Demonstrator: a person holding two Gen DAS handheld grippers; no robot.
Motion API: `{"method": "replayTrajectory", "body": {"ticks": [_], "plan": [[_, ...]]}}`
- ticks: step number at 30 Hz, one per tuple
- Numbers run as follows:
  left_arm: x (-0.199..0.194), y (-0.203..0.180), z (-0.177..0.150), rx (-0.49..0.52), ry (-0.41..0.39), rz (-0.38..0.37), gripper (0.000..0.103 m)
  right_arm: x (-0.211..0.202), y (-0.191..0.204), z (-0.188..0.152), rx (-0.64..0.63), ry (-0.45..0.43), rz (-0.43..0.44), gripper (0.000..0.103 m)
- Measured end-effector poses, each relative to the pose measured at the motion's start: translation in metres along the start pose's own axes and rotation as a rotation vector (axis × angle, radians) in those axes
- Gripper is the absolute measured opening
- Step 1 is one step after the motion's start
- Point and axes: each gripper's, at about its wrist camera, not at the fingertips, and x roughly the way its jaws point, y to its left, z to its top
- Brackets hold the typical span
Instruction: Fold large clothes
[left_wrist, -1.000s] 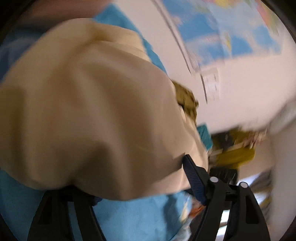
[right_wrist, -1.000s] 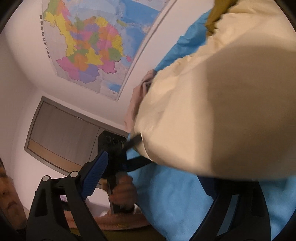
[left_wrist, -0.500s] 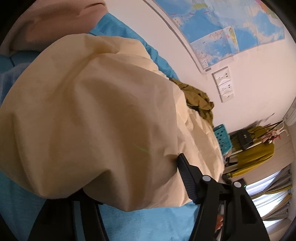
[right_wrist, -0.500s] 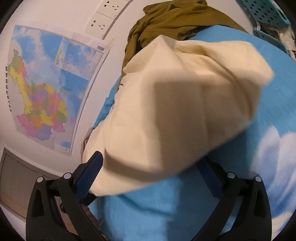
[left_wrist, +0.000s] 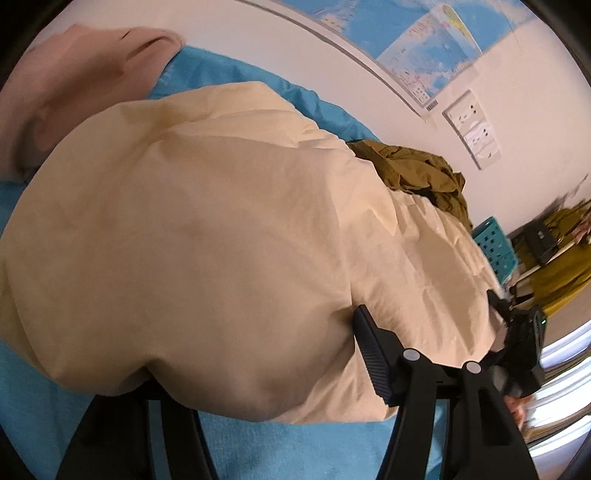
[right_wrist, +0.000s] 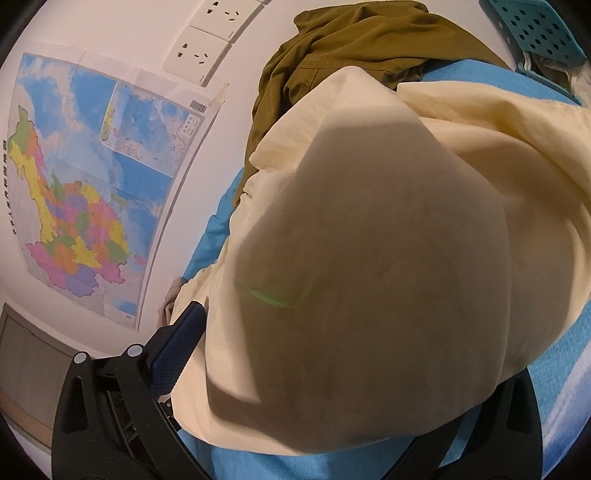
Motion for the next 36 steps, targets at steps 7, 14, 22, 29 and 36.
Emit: {"method": "replayTrajectory", "body": {"ticks": [7,14,22,29,36], "plan": [[0.000,0.003,-0.001,-0.007,0.003,-0.001,0.062,0.000,0.000,0.002,-0.009,0.014,-0.015,0.089],[0.002,0.012,-0.001,-0.051,0.002,-0.051,0.068,0.000,-0.007,0.002,-0.004,0.021,-0.010,0.068],[0.005,0.026,0.003,-0.163,-0.019,-0.212,0.089,0.003,-0.010,0.003,0.011,0.019,0.026,0.068],[0.005,0.026,0.005,-0.162,-0.018,-0.111,0.053,0.014,0.004,0.004,-0.047,0.023,-0.015,0.081],[-0.002,0.018,0.007,-0.089,-0.031,-0.035,0.033,0.014,-0.004,0.006,-0.036,0.035,-0.001,0.050]]}}
